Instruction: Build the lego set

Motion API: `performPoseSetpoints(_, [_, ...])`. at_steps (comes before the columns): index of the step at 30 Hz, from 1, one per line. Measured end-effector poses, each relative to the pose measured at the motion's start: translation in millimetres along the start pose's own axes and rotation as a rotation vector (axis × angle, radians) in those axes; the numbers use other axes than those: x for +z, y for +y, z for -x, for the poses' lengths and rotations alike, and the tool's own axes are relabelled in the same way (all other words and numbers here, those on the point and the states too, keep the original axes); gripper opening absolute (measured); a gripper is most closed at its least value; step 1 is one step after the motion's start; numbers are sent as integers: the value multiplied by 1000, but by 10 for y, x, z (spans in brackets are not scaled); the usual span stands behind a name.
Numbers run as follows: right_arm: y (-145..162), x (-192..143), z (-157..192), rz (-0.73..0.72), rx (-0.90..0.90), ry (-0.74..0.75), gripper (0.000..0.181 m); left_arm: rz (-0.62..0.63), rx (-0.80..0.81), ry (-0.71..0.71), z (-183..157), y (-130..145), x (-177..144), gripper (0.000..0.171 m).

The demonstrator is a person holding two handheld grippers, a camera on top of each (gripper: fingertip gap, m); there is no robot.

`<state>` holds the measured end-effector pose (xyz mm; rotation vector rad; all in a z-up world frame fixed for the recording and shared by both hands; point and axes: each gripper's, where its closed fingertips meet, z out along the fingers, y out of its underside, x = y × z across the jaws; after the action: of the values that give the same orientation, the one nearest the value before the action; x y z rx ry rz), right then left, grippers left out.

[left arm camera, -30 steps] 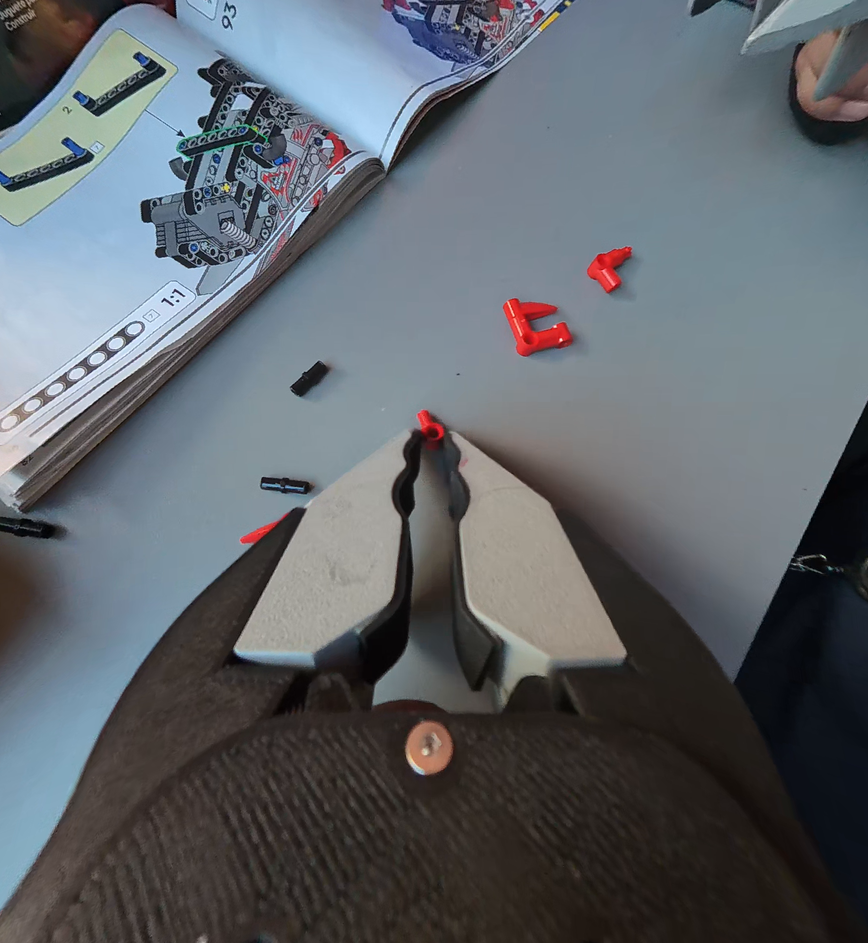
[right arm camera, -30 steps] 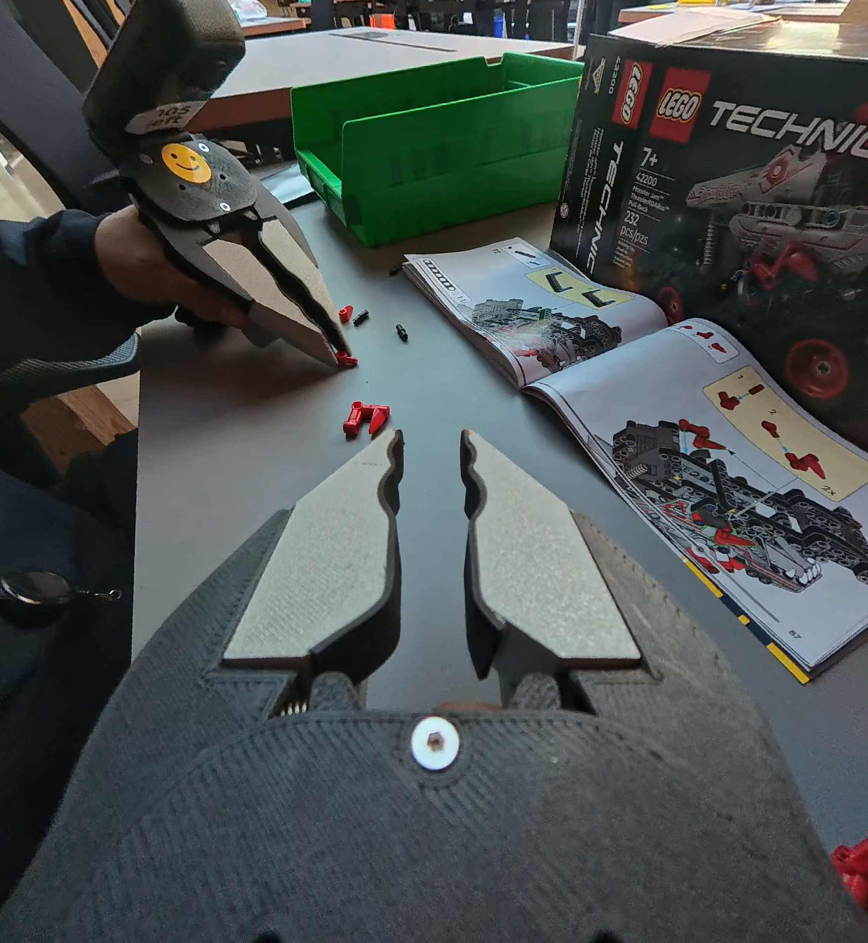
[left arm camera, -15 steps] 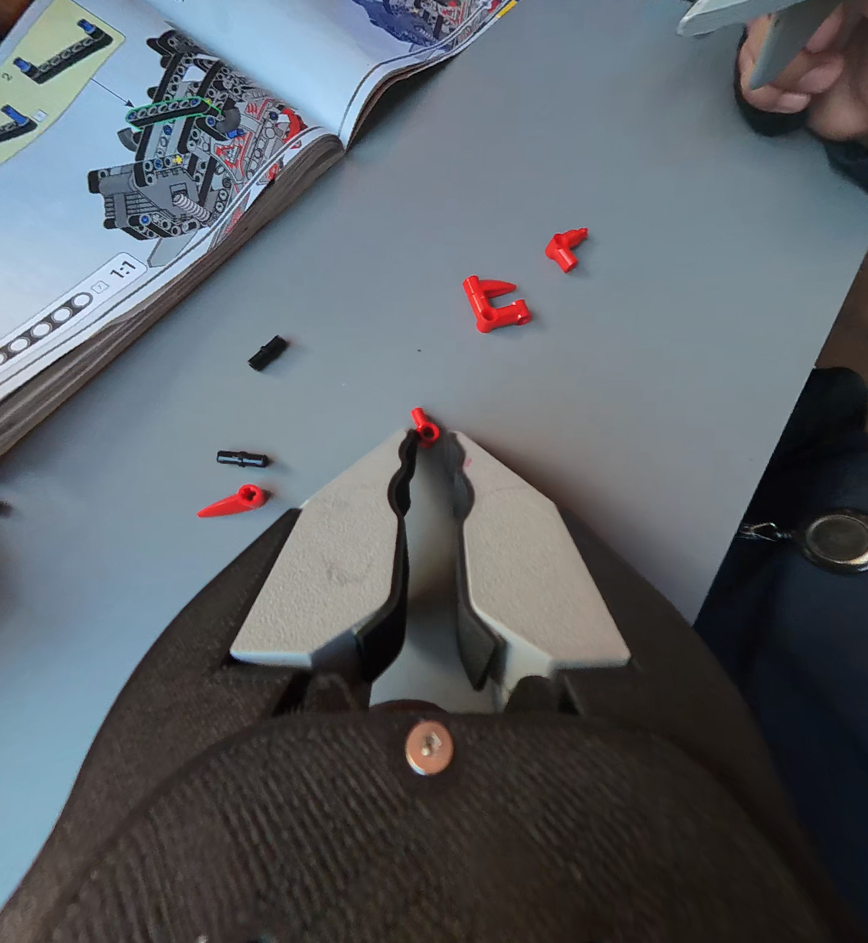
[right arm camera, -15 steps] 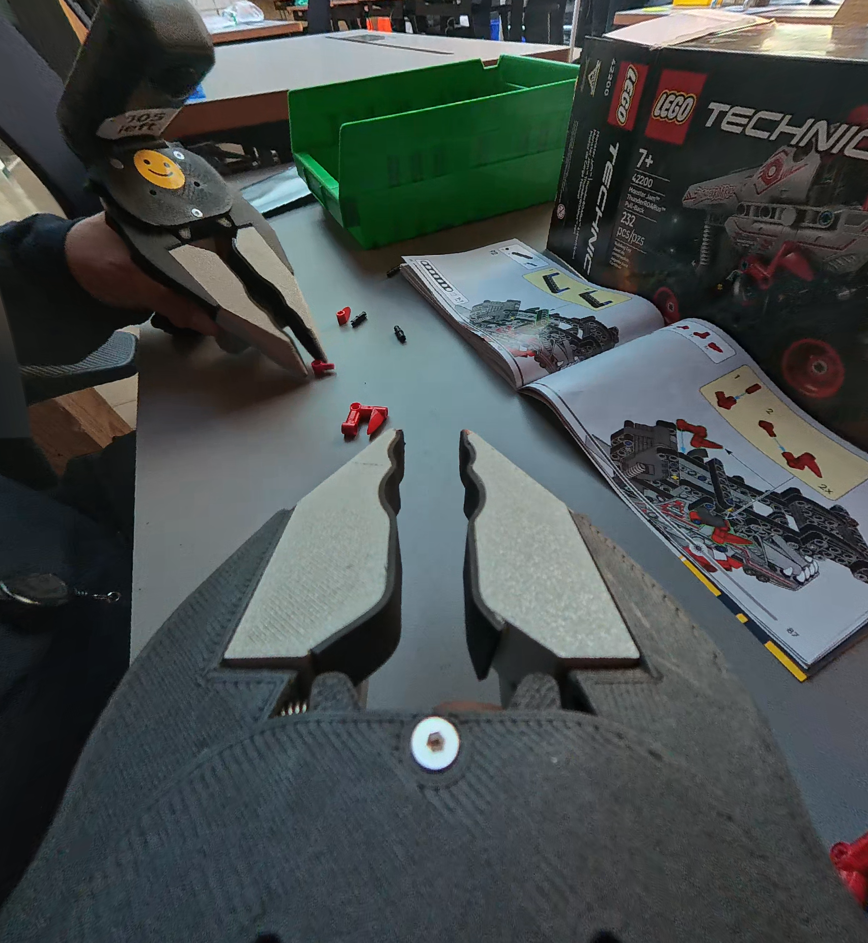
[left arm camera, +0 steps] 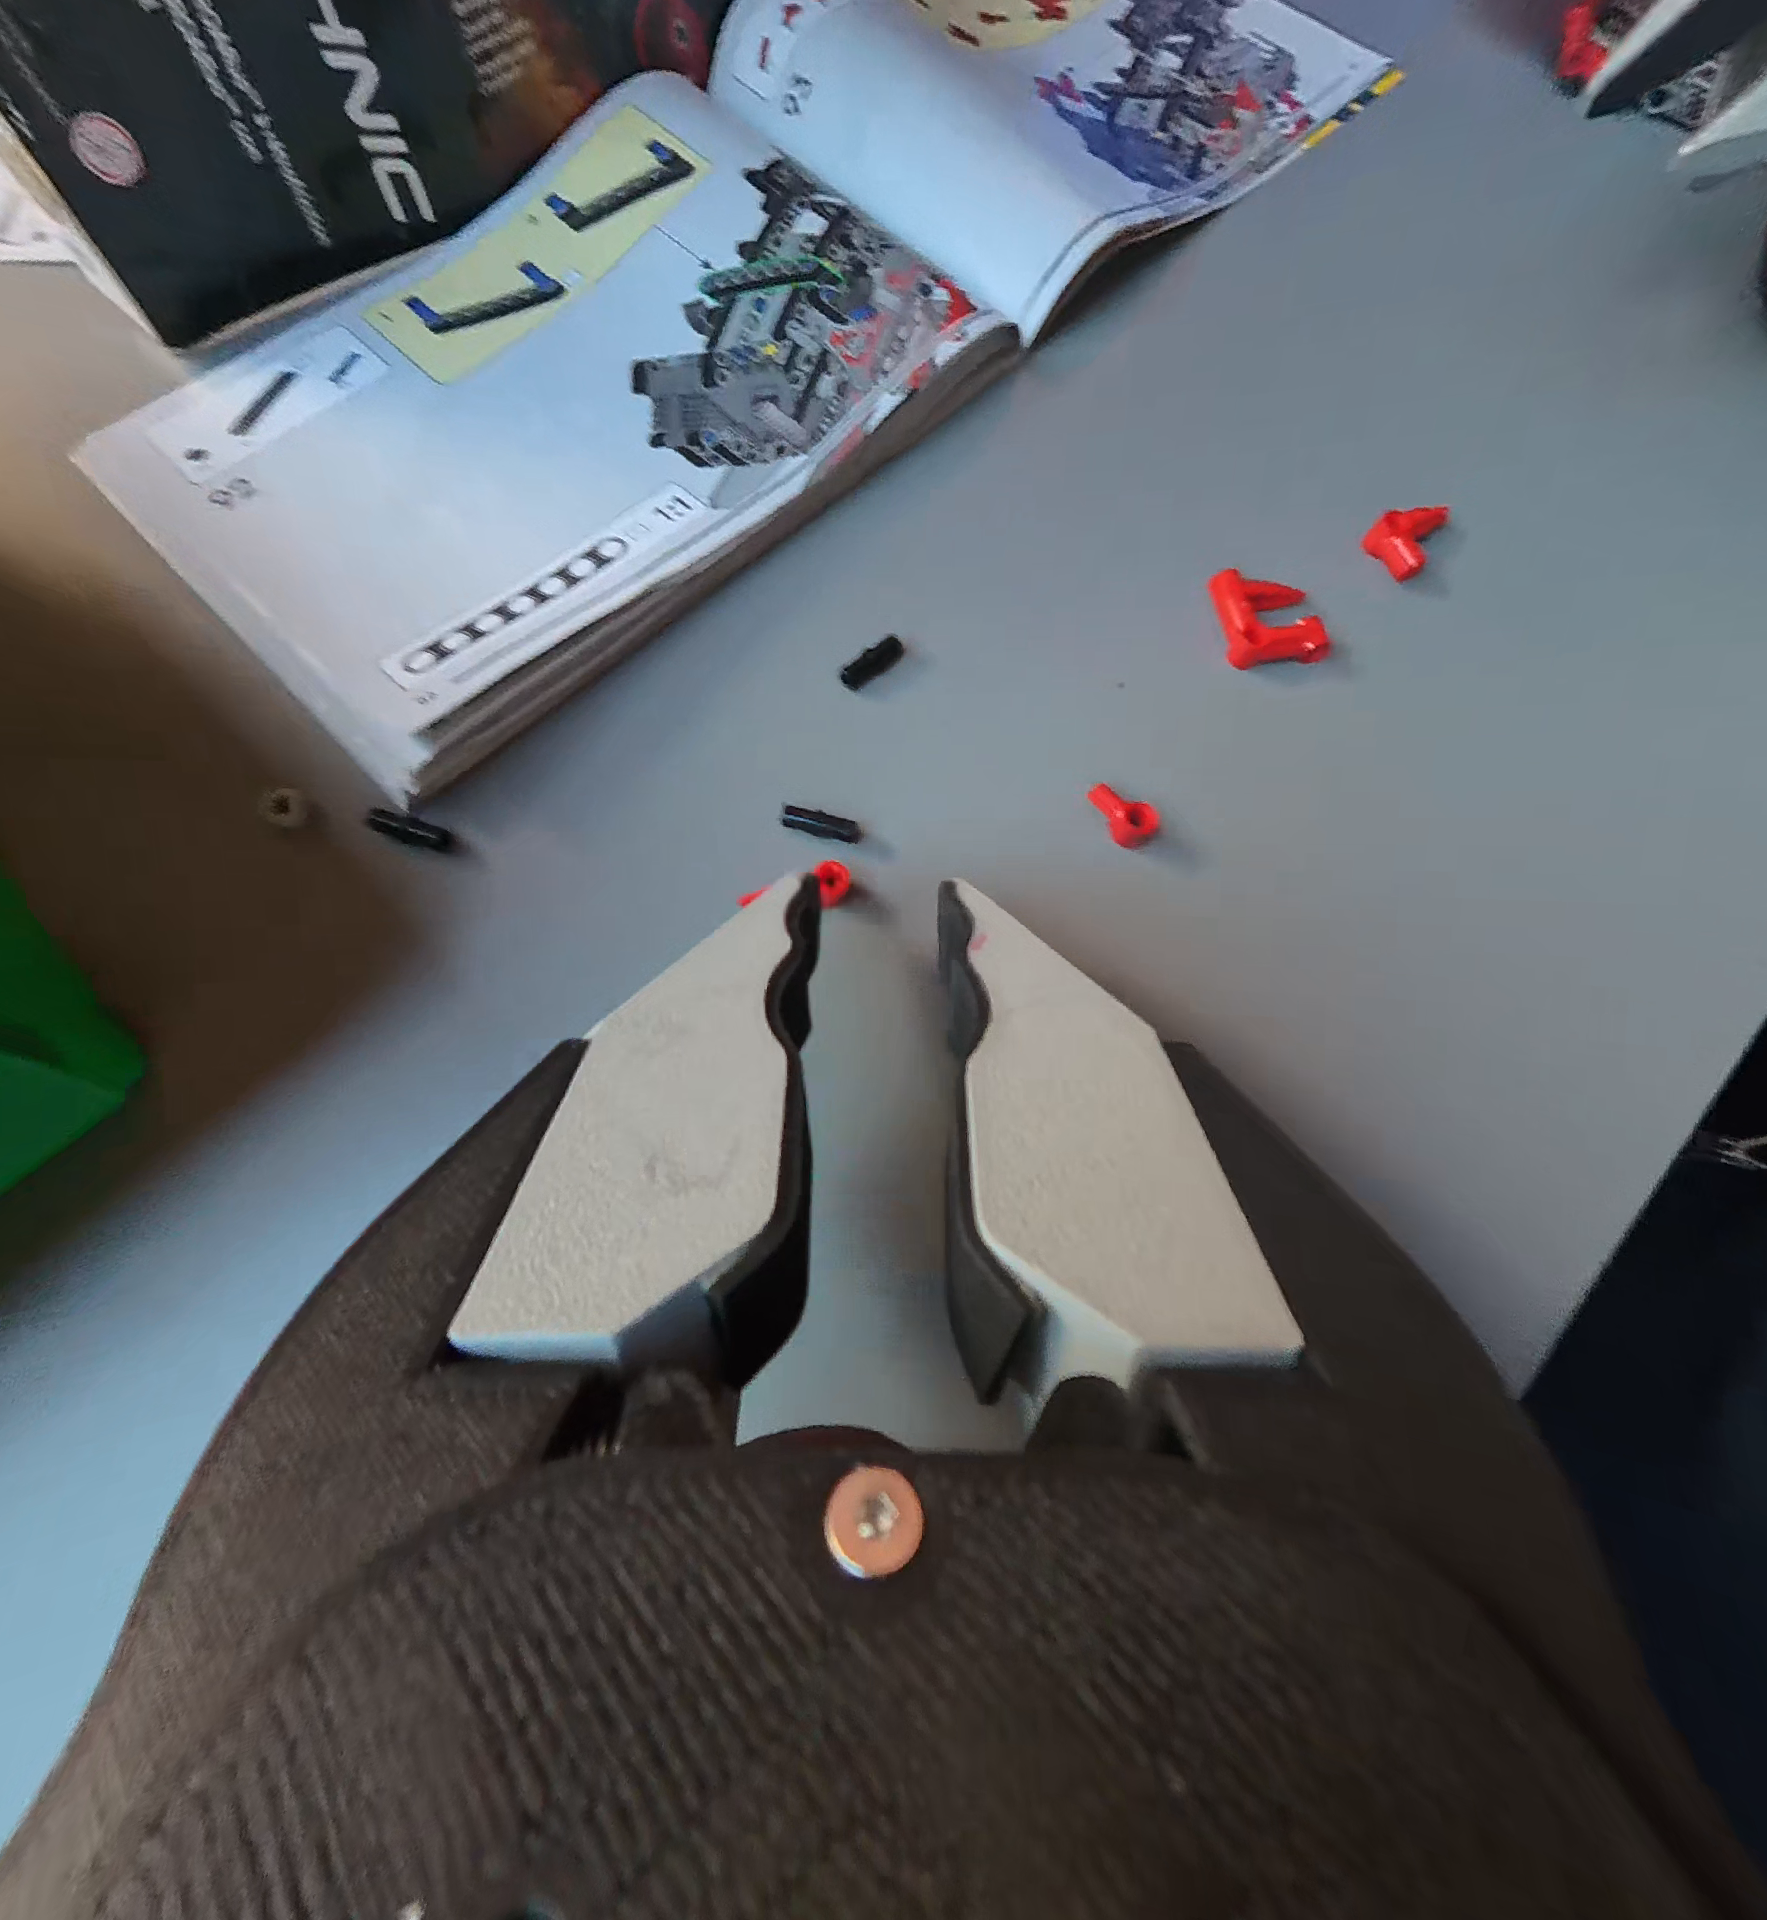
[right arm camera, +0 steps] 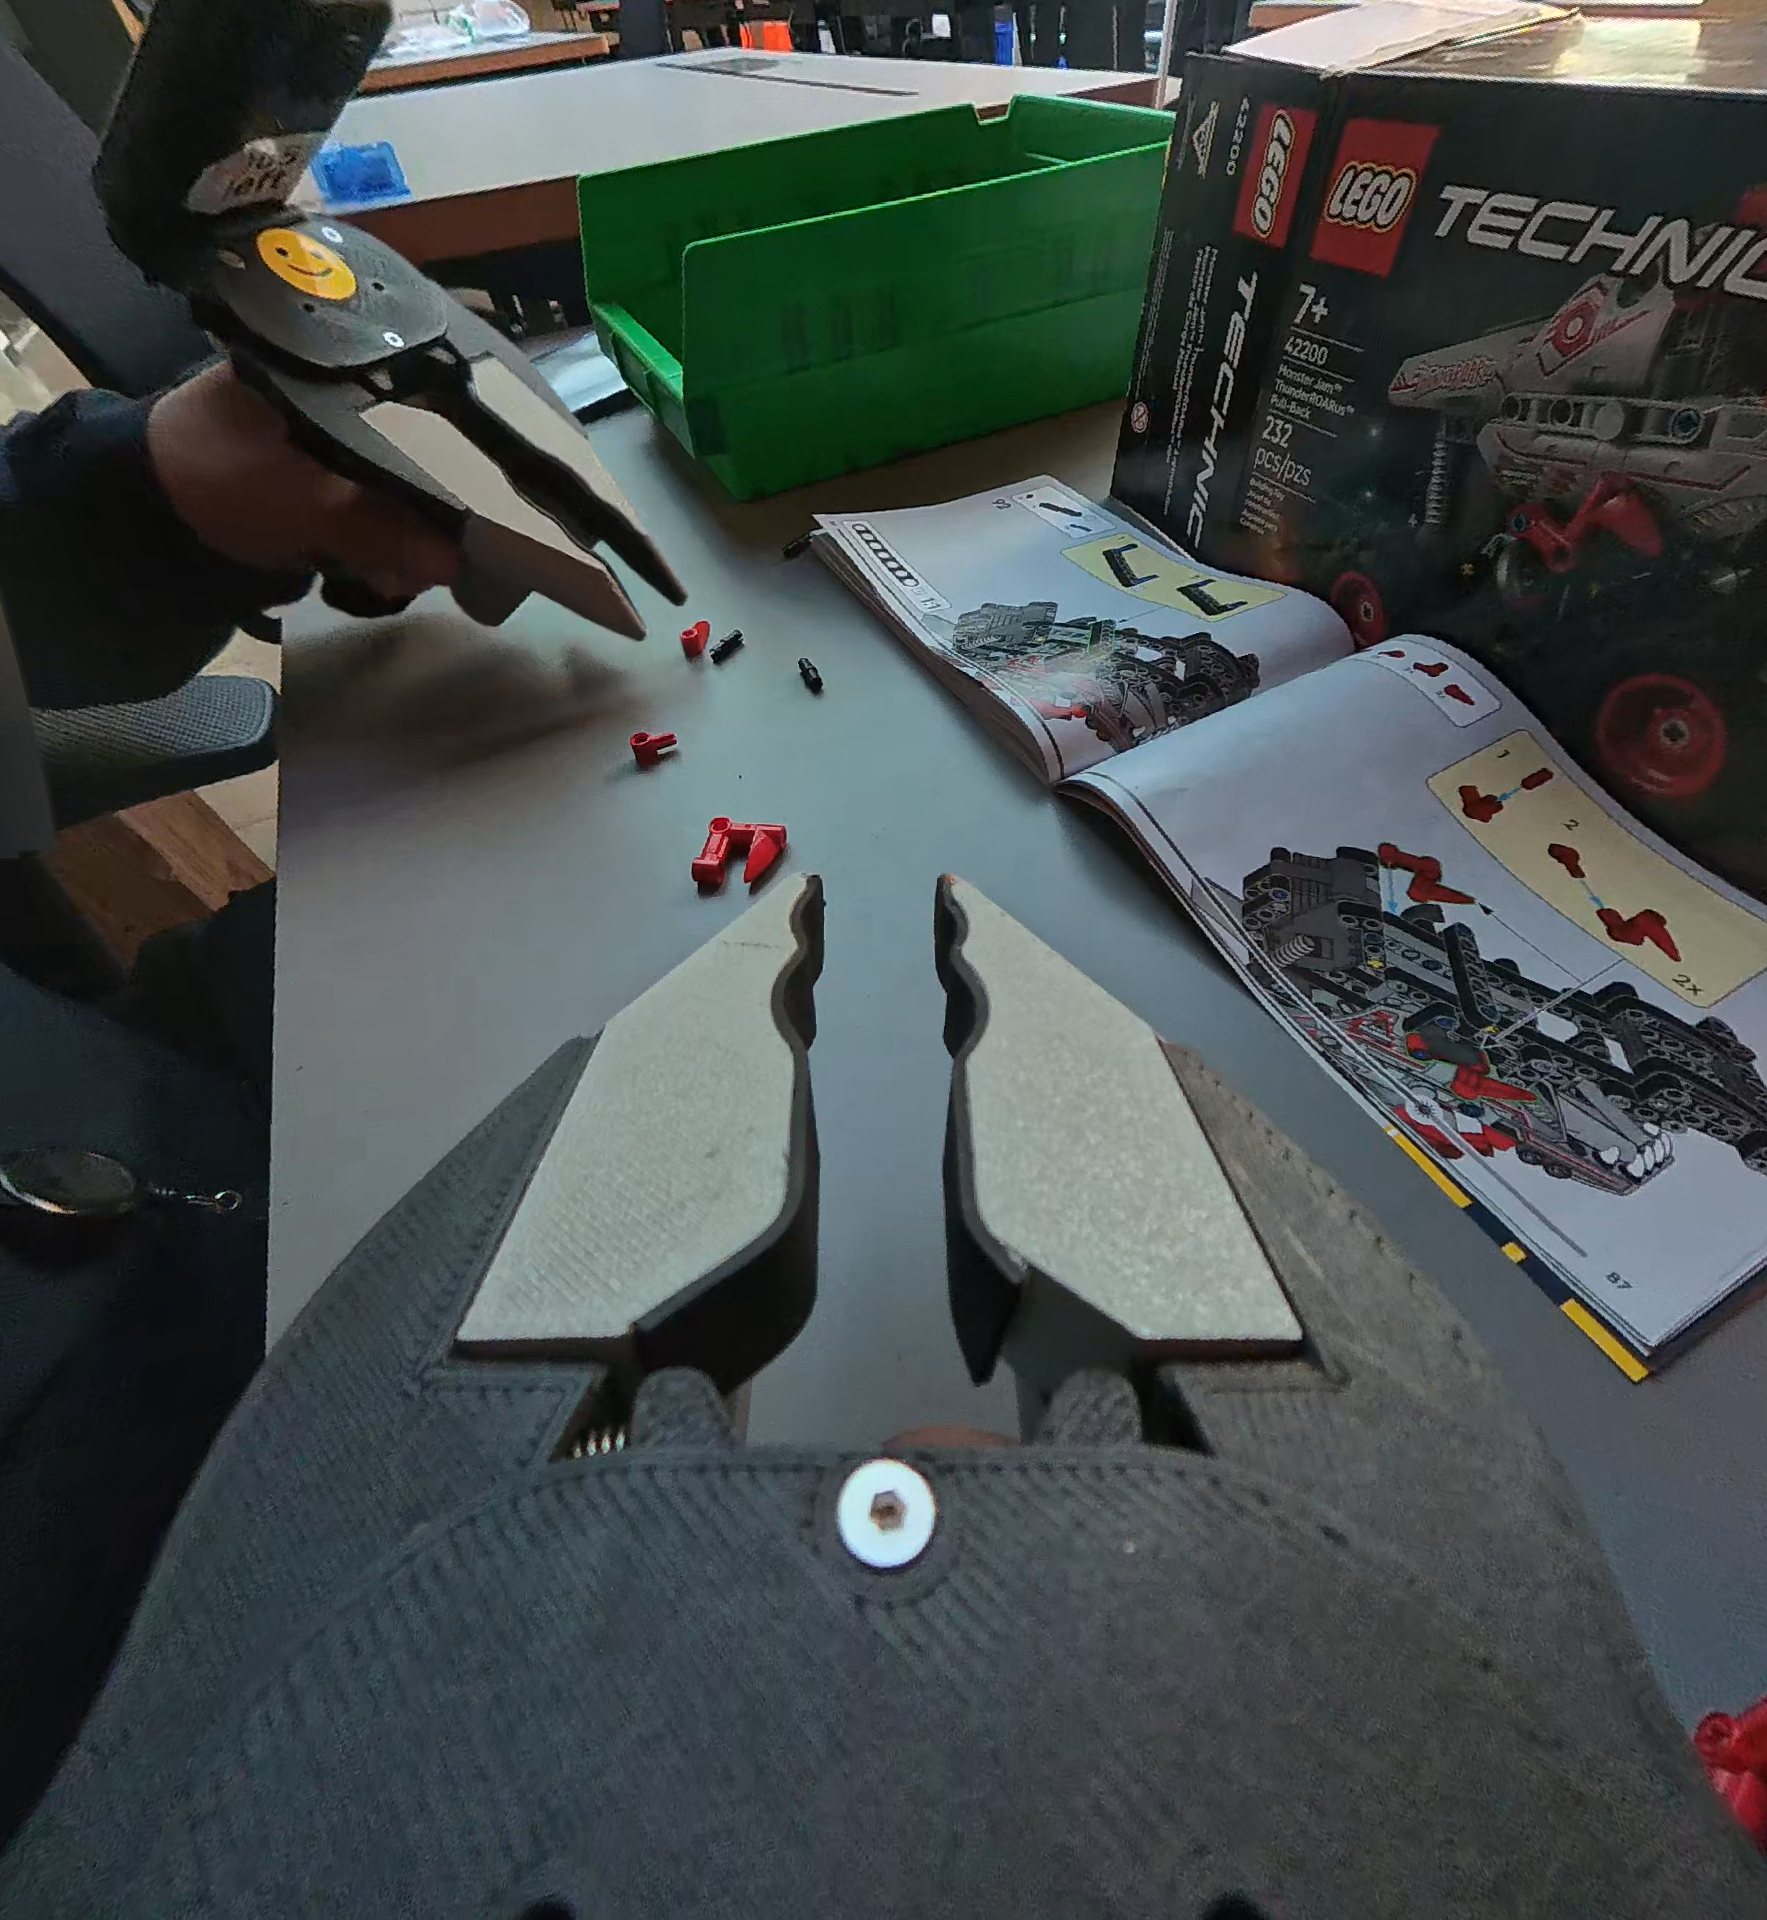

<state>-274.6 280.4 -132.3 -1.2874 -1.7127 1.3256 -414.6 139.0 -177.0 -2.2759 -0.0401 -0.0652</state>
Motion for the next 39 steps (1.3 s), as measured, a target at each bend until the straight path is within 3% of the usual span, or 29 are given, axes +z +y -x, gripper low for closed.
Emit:
performPoseSetpoints(7, [-12, -9, -6, -9, 6, 1, 17, 47, 86, -43, 115, -26, 124, 19])
performPoseSetpoints(10, [-12, -10, -5, -9, 6, 0, 17, 74, 114, -41, 112, 31, 164, 5])
performPoseSetpoints(27, [-9, -5, 8, -6, 1, -1, 18, 44, 103, -6, 5, 69, 93, 5])
performPoseSetpoints(39, [3, 4, 48, 5, -3, -27, 20, 50, 92, -11, 75, -32, 237, 27])
